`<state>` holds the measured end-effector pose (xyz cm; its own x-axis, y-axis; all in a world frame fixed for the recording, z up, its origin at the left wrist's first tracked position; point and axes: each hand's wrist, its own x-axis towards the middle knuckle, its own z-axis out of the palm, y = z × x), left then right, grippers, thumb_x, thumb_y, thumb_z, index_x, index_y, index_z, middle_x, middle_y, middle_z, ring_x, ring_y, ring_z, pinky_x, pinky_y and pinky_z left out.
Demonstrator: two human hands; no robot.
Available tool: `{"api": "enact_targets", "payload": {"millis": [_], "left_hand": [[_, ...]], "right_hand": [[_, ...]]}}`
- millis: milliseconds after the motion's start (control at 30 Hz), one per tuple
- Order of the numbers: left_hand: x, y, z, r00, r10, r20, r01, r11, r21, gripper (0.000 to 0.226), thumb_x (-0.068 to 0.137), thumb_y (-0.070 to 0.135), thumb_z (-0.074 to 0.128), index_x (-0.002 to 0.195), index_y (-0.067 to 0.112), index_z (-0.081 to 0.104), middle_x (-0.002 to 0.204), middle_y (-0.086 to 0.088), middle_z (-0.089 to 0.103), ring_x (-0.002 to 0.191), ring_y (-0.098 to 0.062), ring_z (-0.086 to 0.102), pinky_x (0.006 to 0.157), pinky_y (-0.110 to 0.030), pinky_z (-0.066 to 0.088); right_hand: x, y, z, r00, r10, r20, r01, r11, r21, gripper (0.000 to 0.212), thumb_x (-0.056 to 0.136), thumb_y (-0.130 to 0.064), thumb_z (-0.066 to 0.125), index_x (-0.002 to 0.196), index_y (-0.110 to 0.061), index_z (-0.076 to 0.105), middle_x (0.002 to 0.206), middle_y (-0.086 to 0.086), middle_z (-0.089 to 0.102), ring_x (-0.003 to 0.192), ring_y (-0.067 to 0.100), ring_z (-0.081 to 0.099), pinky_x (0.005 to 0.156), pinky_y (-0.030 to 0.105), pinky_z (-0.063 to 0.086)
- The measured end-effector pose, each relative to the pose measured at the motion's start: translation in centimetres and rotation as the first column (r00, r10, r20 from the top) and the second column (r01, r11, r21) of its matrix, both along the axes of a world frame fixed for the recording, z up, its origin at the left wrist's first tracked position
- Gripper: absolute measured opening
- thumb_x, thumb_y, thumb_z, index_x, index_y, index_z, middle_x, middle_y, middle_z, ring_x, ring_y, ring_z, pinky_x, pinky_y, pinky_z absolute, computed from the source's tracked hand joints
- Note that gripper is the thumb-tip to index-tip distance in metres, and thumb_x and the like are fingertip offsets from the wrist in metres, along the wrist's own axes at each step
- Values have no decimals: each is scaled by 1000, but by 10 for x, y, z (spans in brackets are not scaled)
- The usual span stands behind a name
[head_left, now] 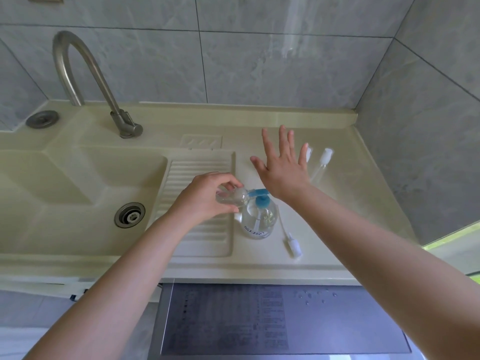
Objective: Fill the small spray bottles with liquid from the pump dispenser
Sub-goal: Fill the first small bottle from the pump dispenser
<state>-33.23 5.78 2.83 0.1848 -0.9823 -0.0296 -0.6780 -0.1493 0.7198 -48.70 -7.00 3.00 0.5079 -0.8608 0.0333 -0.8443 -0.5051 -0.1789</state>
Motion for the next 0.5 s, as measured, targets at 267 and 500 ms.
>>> {"api": "enact_targets", "payload": {"millis": [267, 500], "left_hand": [[-3, 1, -5, 1000, 10, -9, -10, 1000, -15, 49, 62, 25, 91, 103, 39, 68, 102, 18, 64, 91, -9, 65, 88, -40, 54], [-4, 1, -4, 1000, 15, 3, -15, 1000, -18, 50, 62, 25, 90, 104, 39, 68, 102, 19, 64, 91, -6, 64, 87, -38, 54]], "right_hand": [[-1, 5, -15, 997, 31, -77, -31, 1000, 5, 63, 105, -54, 13, 159, -31, -11, 166, 9, -19, 152, 28, -20, 121, 55, -13], [1, 7, -20, 999, -33, -3, 34, 992, 125, 58, 106, -46, 15, 160, -34, -6, 167, 10, -15, 152, 26, -21, 121, 53, -15]]}}
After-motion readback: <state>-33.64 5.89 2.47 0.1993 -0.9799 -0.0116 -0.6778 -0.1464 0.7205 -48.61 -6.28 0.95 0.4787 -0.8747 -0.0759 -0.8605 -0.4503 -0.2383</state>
